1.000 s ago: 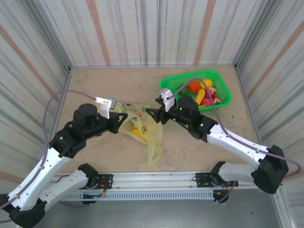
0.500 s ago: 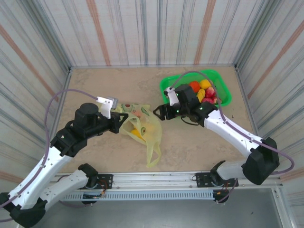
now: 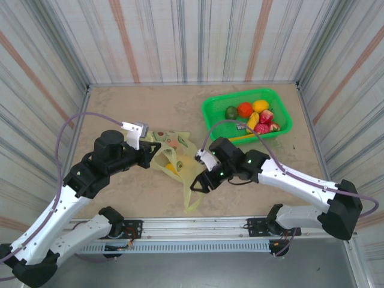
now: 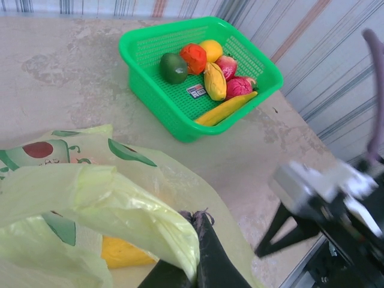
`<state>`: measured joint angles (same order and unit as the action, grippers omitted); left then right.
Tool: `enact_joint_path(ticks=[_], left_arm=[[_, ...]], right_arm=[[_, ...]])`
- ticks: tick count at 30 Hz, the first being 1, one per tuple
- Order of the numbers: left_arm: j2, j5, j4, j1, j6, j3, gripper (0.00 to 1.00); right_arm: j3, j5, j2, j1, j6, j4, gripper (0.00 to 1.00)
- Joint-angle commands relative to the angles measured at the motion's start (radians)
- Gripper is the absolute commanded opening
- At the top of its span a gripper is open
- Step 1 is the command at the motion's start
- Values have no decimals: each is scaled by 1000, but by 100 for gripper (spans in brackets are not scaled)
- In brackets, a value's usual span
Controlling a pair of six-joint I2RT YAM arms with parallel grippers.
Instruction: Place the fake fruits into the plastic bag and tie a complex knot
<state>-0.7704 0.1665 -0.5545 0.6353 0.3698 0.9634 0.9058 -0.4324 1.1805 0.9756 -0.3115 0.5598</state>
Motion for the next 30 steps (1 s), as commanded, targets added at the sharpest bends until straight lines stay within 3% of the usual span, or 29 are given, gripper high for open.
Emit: enact_joint_path(ticks=[1,7,10,15,24,26,28,30], left_arm=[[15,-18,-9,7,-22,27,0],[14,-14,-14,6,-18,34,0],[19,-18,-13,6,-19,28,0],[15,-19,-5,6,-18,24,0],[19,-18,8,4,-15,4,0],[21,-18,10,4,-14,2,0],[20,-18,9,1,-15,7,0],[25,-25,2,-1,-21,13,0]], right_arm=[[-74,117,-111,83,110,-7,73],[-260,213,-360,197,436,-203,76],[-319,231,-409,214,595,-264,80],[-303,207,-310,220,802,-266,78],[-265,153,-128,219,861,-305,71],[-265,152,-95,219,853,-344,62],[-254,170,-64,218,854,-365,44],[-222,176,-45,185,807,-368,16]])
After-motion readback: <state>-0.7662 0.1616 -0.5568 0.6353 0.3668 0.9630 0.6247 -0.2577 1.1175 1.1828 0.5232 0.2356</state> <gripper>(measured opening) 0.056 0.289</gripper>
